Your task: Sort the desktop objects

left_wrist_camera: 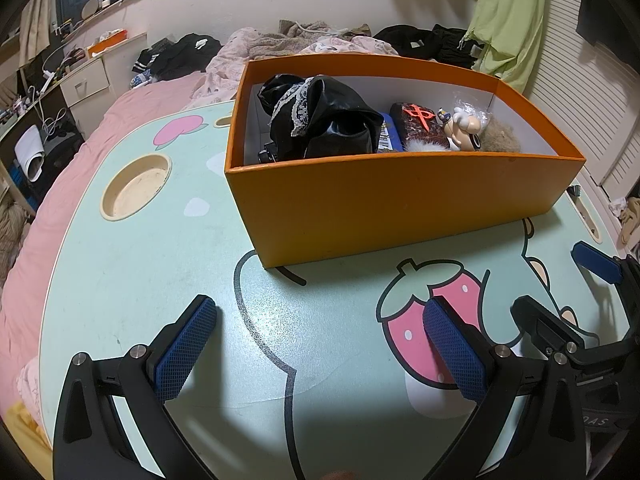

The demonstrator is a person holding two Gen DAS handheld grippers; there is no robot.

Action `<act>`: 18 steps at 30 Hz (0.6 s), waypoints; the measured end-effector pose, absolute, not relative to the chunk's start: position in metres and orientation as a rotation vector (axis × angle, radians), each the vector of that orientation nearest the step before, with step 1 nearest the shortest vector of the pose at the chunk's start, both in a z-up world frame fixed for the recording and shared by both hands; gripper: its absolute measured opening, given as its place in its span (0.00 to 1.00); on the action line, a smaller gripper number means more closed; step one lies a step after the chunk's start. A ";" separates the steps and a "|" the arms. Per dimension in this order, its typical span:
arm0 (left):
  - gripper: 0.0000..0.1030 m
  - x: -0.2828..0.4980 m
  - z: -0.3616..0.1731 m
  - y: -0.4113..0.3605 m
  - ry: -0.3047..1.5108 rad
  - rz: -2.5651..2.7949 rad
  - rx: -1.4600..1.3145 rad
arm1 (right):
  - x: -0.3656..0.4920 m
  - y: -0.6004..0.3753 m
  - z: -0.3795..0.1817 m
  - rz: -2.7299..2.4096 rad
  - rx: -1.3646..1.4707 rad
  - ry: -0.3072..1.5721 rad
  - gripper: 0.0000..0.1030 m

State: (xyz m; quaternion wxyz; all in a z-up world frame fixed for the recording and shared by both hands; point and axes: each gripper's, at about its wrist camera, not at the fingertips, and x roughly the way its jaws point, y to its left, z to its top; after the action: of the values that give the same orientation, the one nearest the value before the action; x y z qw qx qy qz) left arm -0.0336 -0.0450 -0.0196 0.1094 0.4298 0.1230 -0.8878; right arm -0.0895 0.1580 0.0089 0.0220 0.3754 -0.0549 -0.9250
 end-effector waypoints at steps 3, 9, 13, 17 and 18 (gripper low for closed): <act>1.00 -0.036 -0.020 -0.045 0.358 -2.612 1.266 | -0.091 0.156 0.008 -2.863 1.171 -0.173 1.00; 1.00 -0.036 -0.021 -0.046 0.357 -2.619 1.259 | -0.090 0.152 0.005 -2.862 1.183 -0.170 1.00; 1.00 -0.038 -0.021 -0.046 0.356 -2.640 1.256 | -0.089 0.150 0.005 -2.864 1.192 -0.161 1.00; 1.00 -0.034 -0.022 -0.046 0.356 -2.651 1.248 | -0.087 0.149 0.006 -2.864 1.193 -0.157 1.00; 1.00 -0.034 -0.022 -0.045 0.355 -2.653 1.247 | -0.087 0.149 0.006 -2.865 1.193 -0.158 1.00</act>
State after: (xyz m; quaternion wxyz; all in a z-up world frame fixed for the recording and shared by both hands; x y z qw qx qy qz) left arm -0.0335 -0.0452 -0.0221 0.0942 0.4205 0.1196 -0.8944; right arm -0.0867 0.1489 0.0059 0.0173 0.3838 -0.0510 -0.9218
